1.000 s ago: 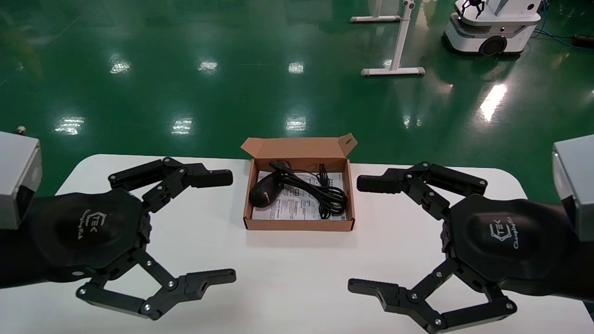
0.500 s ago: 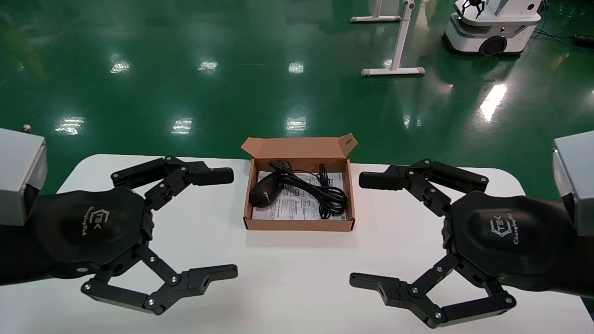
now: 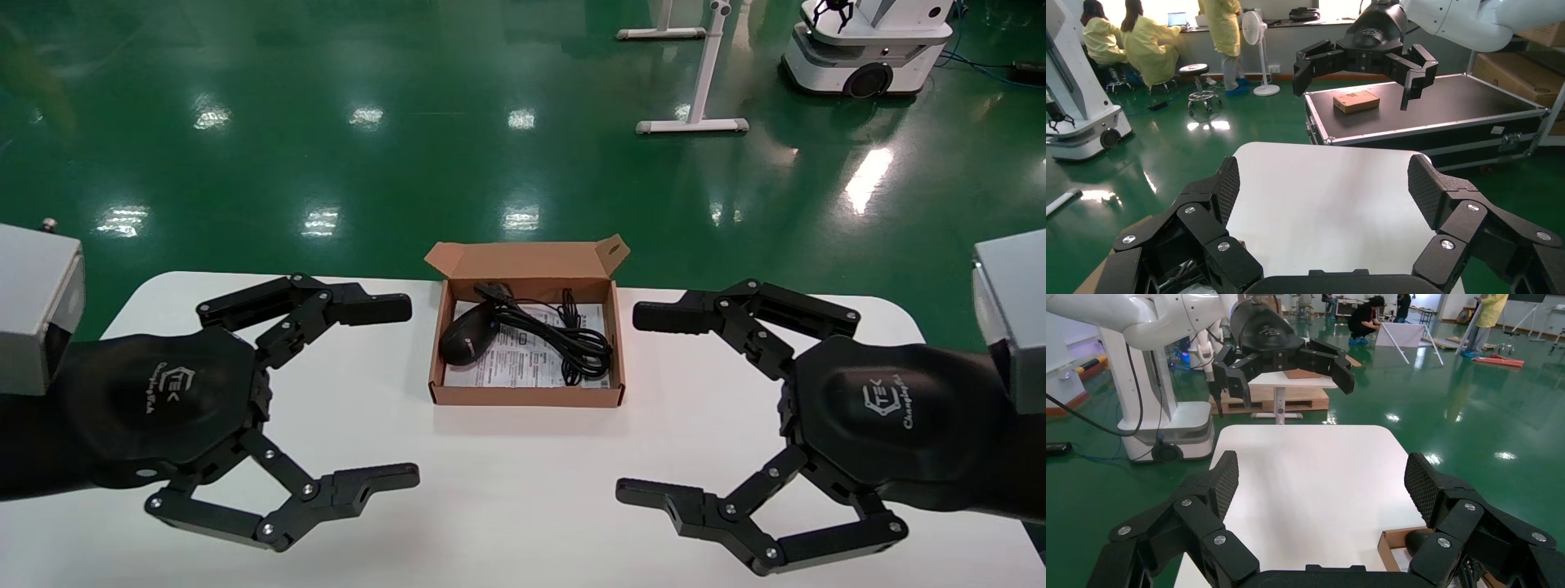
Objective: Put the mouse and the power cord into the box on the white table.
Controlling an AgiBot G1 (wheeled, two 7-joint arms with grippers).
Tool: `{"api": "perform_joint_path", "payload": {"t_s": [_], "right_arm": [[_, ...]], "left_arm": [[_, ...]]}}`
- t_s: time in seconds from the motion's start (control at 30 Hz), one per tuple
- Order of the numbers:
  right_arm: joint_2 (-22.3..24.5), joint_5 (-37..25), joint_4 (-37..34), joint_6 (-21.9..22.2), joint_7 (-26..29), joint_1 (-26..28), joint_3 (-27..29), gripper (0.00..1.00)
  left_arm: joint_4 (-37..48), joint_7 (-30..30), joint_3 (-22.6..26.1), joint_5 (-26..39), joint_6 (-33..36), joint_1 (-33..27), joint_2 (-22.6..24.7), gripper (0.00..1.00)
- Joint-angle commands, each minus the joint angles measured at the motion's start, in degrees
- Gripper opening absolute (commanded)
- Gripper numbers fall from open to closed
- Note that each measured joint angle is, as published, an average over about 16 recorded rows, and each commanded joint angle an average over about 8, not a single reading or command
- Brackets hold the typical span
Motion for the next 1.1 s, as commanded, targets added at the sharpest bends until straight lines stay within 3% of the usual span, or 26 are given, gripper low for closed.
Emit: {"api": "perform_joint_path", "payload": {"t_s": [0.03,1.1], "right_arm": [[0.0,-0.01,-0.01,0.0,-0.01,0.01,-0.01,1.0],[0.0,-0.05,-0.1,0.0,-0.05,0.06,-0.01,1.0]], "left_arm": [[0.01,0.01,0.01,0.01,-0.01,-0.01,0.01,1.0],[0.09,0.04,0.06,0.08,-0.03,-0.07,0.06,1.0]]}}
